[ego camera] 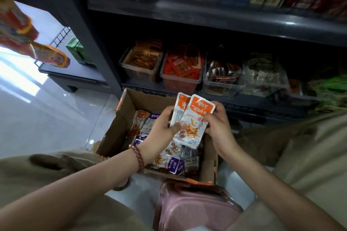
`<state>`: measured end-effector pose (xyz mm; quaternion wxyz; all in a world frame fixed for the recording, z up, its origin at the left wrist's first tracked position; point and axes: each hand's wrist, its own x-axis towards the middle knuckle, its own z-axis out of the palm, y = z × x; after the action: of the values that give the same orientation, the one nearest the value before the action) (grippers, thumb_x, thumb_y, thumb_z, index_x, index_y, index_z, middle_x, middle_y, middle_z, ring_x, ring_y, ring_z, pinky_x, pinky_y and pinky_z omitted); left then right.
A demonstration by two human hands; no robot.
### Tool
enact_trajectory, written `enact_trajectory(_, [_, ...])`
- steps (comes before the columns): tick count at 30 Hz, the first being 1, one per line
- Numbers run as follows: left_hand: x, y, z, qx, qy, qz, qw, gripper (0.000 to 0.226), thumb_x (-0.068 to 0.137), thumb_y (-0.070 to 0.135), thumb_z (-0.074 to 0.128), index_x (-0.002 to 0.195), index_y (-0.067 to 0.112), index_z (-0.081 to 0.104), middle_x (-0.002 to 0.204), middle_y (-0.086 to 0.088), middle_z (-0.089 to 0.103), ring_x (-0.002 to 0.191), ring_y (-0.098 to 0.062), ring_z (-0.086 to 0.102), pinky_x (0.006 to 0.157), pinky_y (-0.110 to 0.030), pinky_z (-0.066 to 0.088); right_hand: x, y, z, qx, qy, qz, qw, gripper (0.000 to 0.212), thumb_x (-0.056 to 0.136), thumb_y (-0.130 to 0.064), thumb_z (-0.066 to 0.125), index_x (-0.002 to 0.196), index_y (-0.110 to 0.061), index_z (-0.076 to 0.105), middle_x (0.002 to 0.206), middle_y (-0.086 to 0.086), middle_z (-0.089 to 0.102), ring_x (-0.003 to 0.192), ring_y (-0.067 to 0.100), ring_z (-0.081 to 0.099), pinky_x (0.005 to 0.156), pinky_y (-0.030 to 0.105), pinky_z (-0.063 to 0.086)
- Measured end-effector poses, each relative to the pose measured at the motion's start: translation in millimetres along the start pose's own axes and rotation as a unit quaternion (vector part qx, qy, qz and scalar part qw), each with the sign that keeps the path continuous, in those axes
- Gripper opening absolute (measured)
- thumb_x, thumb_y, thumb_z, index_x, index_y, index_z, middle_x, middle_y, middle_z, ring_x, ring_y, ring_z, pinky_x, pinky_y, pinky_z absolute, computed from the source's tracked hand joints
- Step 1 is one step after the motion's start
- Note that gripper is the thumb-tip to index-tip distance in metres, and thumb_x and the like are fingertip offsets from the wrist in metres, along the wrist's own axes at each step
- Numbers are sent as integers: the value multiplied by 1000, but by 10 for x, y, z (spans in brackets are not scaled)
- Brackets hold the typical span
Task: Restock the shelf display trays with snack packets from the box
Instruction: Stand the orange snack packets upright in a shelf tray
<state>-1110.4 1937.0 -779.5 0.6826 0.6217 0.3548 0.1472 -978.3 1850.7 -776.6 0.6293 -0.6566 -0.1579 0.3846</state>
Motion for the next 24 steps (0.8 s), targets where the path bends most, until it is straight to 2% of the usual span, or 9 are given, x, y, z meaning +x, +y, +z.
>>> enact_trajectory(6, [129, 105, -81, -122, -21, -65, 990, 32, 96, 11, 53, 127, 17, 55, 114, -4, 69, 108, -24, 63, 96, -45, 48, 65, -151, -134, 20, 44, 11, 999, 19, 100, -10, 37, 99, -23, 51, 77, -3, 56, 61, 3, 56, 60, 22, 42])
enact_trajectory(10, [229, 117, -105, -257, -78, -146, 952, 37, 99, 9, 41, 134, 17, 50, 77, 0, 61, 55, -10, 54, 53, -22, 47, 56, -186, -59, 69, -46, 40, 996, 19, 99, -9, 39, 94, -18, 55, 75, -1, 63, 68, 13, 58, 65, 28, 45])
enact_trajectory(12, [244, 117, -94, -269, -120, -158, 943, 38, 100, 12, 37, 134, 17, 52, 70, 1, 52, 47, -8, 42, 48, -19, 39, 32, -186, -14, 87, -94, 49, 991, 22, 97, -3, 39, 100, -15, 57, 82, 2, 66, 74, 15, 61, 68, 29, 50])
enact_trajectory(15, [200, 179, -81, -201, -135, -141, 960, 35, 99, 15, 38, 129, 21, 54, 96, -6, 63, 70, -15, 58, 58, -25, 48, -7, -166, 41, 69, -127, 35, 989, 25, 93, 7, 40, 104, -10, 55, 91, 6, 63, 80, 14, 62, 69, 26, 52])
enact_trajectory(17, [227, 246, -57, -146, -140, -102, 974, 31, 96, 23, 47, 125, 20, 56, 113, -10, 64, 96, -23, 62, 84, -39, 51, -21, -138, 78, 52, -108, 44, 992, 28, 90, 11, 41, 104, -10, 55, 92, 6, 63, 81, 13, 64, 72, 26, 53])
enact_trajectory(19, [263, 330, -6, -86, -134, -74, 984, 69, 79, 53, 66, 126, 3, 56, 121, -27, 59, 108, -35, 56, 103, -52, 38, -43, -102, 106, 48, -96, 49, 993, 29, 90, 11, 43, 105, -9, 56, 93, 7, 64, 84, 15, 65, 75, 29, 54])
enact_trajectory(21, [423, 99, -10, -36, -179, -45, 982, 110, 61, 77, 67, 120, -15, 54, 115, -42, 54, 104, -41, 55, 101, -51, 37, -66, -65, 118, 31, -87, 43, 995, 26, 89, 10, 45, 102, -9, 57, 93, 8, 66, 85, 17, 66, 78, 32, 55])
enact_trajectory(22, [411, 72, -39, -7, -204, -45, 978, 112, 61, 81, 63, 119, -15, 54, 114, -41, 55, 104, -41, 57, 101, -53, 37, -73, -50, 117, 15, -82, 37, 996, 25, 88, 9, 47, 99, -10, 58, 92, 8, 66, 86, 19, 66, 81, 35, 55])
enact_trajectory(24, [259, 273, -73, 50, -195, -68, 977, 83, 73, 76, 59, 126, 12, 56, 122, -14, 61, 115, -23, 58, 103, -48, 41, -91, -43, 121, -18, -80, 21, 996, 20, 86, 6, 53, 90, -13, 58, 93, 8, 64, 88, 22, 63, 82, 39, 52])
